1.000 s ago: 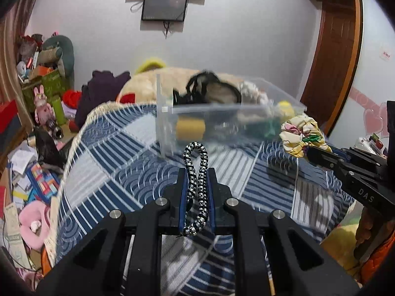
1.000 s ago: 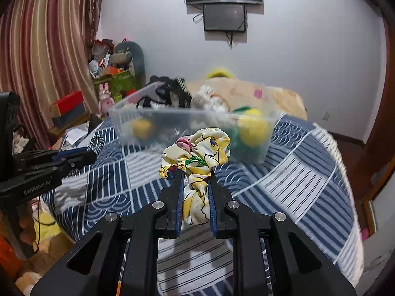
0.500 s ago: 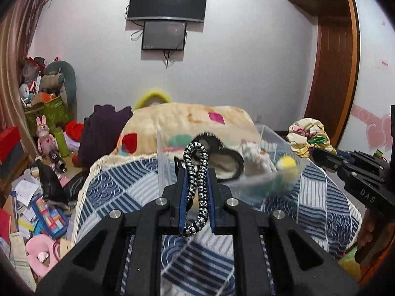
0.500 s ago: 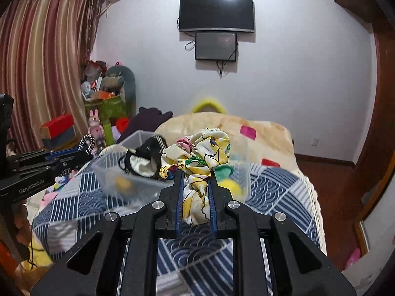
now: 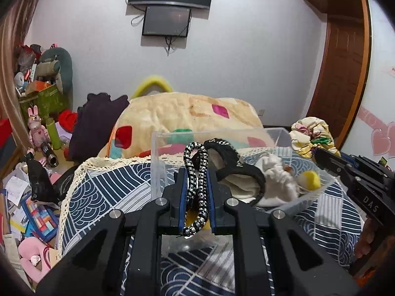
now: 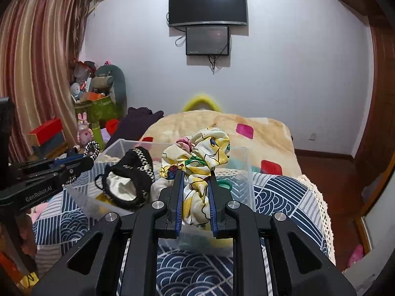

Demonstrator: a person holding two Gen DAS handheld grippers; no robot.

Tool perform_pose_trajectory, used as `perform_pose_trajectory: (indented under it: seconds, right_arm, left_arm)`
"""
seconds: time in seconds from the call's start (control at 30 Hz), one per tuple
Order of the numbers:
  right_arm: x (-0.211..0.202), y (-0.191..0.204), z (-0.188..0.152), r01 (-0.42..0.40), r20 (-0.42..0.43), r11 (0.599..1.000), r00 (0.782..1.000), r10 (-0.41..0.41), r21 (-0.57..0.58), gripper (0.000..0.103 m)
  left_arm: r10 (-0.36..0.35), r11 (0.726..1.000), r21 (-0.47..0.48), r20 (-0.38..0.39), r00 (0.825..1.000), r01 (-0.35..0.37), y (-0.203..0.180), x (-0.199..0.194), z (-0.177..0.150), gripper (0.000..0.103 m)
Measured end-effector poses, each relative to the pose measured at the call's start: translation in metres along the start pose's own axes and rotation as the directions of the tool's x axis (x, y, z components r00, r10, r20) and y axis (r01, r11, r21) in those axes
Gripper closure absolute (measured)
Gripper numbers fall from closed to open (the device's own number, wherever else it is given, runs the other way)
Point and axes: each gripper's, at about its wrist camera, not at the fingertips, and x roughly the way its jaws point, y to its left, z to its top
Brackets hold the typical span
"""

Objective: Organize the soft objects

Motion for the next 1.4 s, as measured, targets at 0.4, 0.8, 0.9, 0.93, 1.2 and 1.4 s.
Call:
perform_pose_trajectory:
  seconds: [0.4,0.8,0.9,0.93,1.2,1.4]
  right_arm:
    - [0.022,0.000,-0.011,0.008,-0.086,1.000,0.996,-0.008,0.003,0.084]
    - [0.004,-0.008,-0.012,-0.005,-0.082,1.000,0.997,0.007,0.018,0.037]
    - [-0.005,-0.008,-0.012,0.001,-0.062,1.000,0.998,0.000,0.018,0.029]
    - [-0.007,-0.008,-0.011,0.001,-0.055,1.000,0.998,0.000,0.018,0.027]
    - [-0.042,-0.005,-0.001,-0.015,0.035,1.000,0.999,0.015,0.007,0.026]
    - [-0.076,0.004,0.009,-0.029,0.132,0.999,0.991,0.030,-0.017,0.024]
  left_arm:
    - [0.029,1.000,-0.005,-0.075,0.997,-0.029,0.005,0.034,-0.006,0.071]
    - [0.022,0.999,0.026,-0.048,0.999,-0.020,-0.007,0.012,-0.012,0.030]
    - [0.031,0.999,0.031,-0.028,0.999,-0.030,-0.010,0.001,-0.013,0.026]
    - [0.029,0.999,0.026,-0.022,0.999,-0.028,-0.010,-0.004,-0.013,0.026]
    - [0.010,1.000,-0.004,0.024,1.000,-0.010,-0.011,-0.038,-0.008,0.026]
    - [0.009,1.000,0.005,0.092,0.996,-0.010,-0.019,-0.076,-0.006,0.023]
